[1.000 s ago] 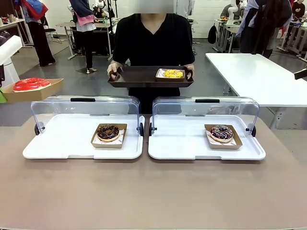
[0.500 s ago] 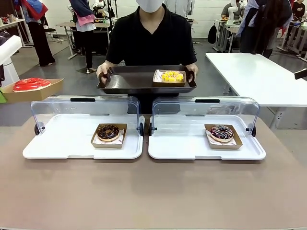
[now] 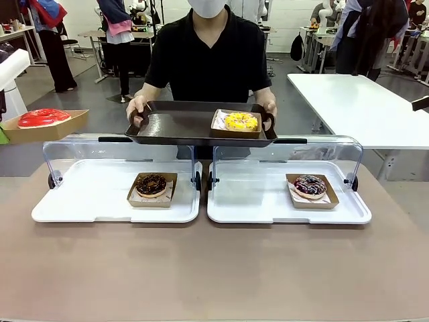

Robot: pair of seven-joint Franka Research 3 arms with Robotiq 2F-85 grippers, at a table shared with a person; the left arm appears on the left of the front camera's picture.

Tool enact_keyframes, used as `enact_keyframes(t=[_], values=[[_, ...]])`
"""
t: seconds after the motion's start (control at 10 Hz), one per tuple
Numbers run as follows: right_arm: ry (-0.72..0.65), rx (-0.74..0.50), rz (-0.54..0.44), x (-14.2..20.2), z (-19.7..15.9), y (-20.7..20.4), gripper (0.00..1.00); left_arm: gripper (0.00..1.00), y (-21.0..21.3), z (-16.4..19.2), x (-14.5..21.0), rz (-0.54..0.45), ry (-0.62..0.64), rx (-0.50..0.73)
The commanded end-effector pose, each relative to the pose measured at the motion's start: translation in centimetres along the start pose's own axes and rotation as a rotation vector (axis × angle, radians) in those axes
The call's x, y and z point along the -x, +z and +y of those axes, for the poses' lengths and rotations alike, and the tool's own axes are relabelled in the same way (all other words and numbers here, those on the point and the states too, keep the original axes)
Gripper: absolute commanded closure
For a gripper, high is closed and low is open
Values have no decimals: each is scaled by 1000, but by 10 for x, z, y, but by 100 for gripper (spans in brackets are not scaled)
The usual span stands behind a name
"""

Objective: Provide the desired donut to the person.
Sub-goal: Place the picked Paper togo box onto the Handle tray extended by the person.

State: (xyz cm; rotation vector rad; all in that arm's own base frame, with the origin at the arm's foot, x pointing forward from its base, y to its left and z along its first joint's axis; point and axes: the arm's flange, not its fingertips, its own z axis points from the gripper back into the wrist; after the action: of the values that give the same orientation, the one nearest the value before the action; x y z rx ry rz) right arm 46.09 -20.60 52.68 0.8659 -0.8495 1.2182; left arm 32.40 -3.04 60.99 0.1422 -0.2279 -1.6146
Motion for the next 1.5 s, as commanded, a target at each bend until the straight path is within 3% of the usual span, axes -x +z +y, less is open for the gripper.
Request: enact_keyframes(t=[0.0,0.2,0.5,0.7,0.9,1.4], values=[[-8,6,2,-1,-1,-1,0,100,2,-1,-1,3,2,-8],[-8,6,2,-1,-1,-1,0,99,8,-19,-15,-10,-25,-21],[-8,6,2,-1,-1,-1,0,99,67,13,-93,13,-156,-67],[-8,6,2,-1,-1,-1,0,99,67,13,-143,30,-171,-88],[-8,6,2,-1,-1,-1,0,99,51,72,-193,42,-167,1],[-8,6,2,-1,-1,-1,0,99,-15,157,-243,107,-62,110]])
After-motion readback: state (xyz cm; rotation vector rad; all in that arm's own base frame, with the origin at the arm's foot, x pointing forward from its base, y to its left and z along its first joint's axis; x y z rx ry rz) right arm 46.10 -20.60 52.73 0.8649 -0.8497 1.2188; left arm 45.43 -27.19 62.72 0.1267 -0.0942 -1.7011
